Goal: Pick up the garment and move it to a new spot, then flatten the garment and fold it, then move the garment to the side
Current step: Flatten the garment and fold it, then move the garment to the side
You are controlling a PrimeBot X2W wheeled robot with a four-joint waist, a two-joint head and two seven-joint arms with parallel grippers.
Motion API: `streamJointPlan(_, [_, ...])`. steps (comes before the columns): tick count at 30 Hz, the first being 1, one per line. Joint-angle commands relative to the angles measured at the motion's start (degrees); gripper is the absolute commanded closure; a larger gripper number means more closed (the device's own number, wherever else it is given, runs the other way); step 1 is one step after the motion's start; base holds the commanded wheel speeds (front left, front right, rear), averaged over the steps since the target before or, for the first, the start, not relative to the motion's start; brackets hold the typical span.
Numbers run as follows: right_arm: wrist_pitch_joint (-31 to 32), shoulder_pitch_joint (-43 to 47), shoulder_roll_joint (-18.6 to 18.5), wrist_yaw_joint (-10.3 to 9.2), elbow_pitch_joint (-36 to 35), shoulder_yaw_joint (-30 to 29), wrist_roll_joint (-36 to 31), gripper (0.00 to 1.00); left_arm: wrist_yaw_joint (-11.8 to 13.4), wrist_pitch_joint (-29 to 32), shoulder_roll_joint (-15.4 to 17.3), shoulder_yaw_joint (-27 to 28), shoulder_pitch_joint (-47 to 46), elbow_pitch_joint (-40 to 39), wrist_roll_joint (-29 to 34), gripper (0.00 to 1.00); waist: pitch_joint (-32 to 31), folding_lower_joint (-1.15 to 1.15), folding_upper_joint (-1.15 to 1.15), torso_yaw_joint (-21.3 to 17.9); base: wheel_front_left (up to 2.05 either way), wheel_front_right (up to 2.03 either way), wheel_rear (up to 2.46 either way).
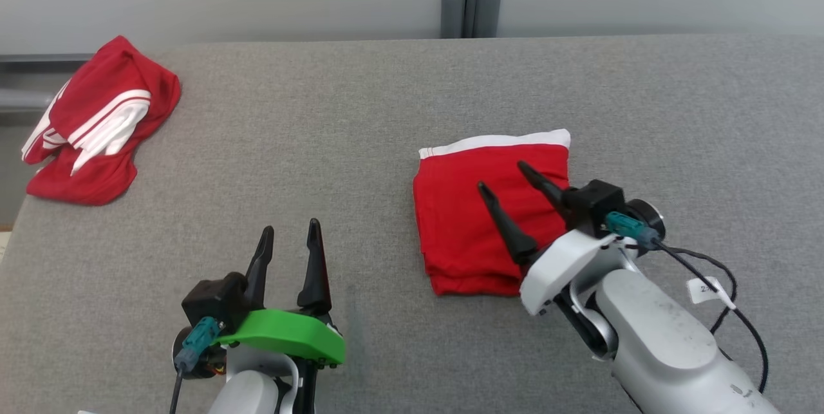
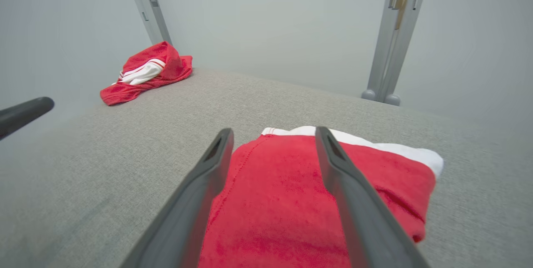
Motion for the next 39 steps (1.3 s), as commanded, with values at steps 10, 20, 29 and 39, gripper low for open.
streamJointPlan(10, [-0.2, 13.7, 3.1, -0.06, -11.8, -20.8, -10.8, 0.00, -1.3, 0.0, -0.2, 1.5, 0.6, 1.2, 3.9, 0.00, -3.5, 0.00, 0.00, -2.8, 0.00, 0.00, 0.00])
streamJointPlan(20, [-0.2, 22.7, 5.9, -0.06, -17.6, -28.0, -14.3, 0.00, -1.9, 0.0, -0.6, 4.9, 5.8, 0.3, 8.6, 0.00, -5.4, 0.00, 0.00, -3.1, 0.00, 0.00, 0.00])
streamJointPlan(29, [-0.2, 24.7, 6.1, -0.06, -18.0, -28.4, -13.1, 0.00, -1.4, 0.0, -0.7, 6.7, 8.2, -0.9, 9.7, 0.00, -5.2, 0.00, 0.00, -3.2, 0.00, 0.00, 0.00])
streamJointPlan(39, [-0.2, 23.6, 6.1, -0.06, -17.1, -28.7, -13.8, 0.00, -1.0, 0.0, -0.7, 6.2, 7.6, -1.0, 9.1, 0.00, -4.8, 0.00, 0.00, -3.0, 0.00, 0.00, 0.00])
